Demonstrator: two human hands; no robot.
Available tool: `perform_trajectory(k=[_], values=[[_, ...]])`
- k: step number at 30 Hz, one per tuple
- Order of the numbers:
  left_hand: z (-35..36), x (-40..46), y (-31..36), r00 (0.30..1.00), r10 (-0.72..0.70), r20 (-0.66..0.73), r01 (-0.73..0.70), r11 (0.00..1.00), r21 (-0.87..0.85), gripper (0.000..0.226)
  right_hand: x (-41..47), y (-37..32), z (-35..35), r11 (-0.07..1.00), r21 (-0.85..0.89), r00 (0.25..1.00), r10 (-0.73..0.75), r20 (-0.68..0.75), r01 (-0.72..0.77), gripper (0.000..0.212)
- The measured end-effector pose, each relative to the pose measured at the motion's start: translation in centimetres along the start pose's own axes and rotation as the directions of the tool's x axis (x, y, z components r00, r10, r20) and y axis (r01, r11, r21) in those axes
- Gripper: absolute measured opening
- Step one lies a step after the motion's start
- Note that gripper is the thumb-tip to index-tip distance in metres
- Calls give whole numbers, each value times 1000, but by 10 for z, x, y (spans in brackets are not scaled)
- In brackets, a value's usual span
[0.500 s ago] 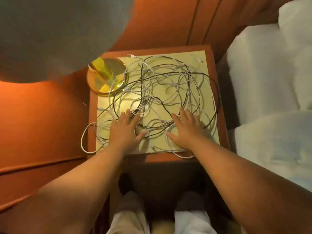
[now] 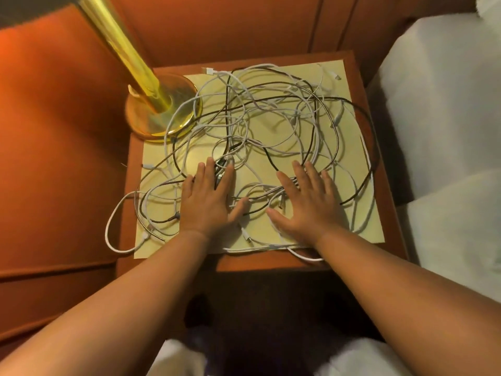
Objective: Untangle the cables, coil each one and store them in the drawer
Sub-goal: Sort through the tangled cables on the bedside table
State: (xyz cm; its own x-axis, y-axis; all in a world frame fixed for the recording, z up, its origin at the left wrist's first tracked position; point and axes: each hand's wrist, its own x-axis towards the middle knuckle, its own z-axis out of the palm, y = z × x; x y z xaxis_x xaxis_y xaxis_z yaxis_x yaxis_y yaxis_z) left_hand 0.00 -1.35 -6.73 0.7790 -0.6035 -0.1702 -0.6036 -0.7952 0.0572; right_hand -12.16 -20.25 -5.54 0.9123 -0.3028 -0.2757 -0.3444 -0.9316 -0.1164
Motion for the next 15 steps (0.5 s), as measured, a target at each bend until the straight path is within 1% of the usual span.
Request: perform_trajectory(k=[6, 12, 15], values=[[3, -1, 0, 999, 12, -50, -13, 1000, -17, 79, -2, 0, 5, 1000, 13, 997, -13, -82, 15, 82], [11, 5, -2, 993, 25, -117, -26, 1000, -6, 78, 0, 4, 14, 999, 21, 991, -24, -134, 27, 83], [15, 3, -1, 985, 28, -173, -31, 999, -13, 77, -1, 4, 20, 1000, 13, 984, -23, -179, 26, 82]])
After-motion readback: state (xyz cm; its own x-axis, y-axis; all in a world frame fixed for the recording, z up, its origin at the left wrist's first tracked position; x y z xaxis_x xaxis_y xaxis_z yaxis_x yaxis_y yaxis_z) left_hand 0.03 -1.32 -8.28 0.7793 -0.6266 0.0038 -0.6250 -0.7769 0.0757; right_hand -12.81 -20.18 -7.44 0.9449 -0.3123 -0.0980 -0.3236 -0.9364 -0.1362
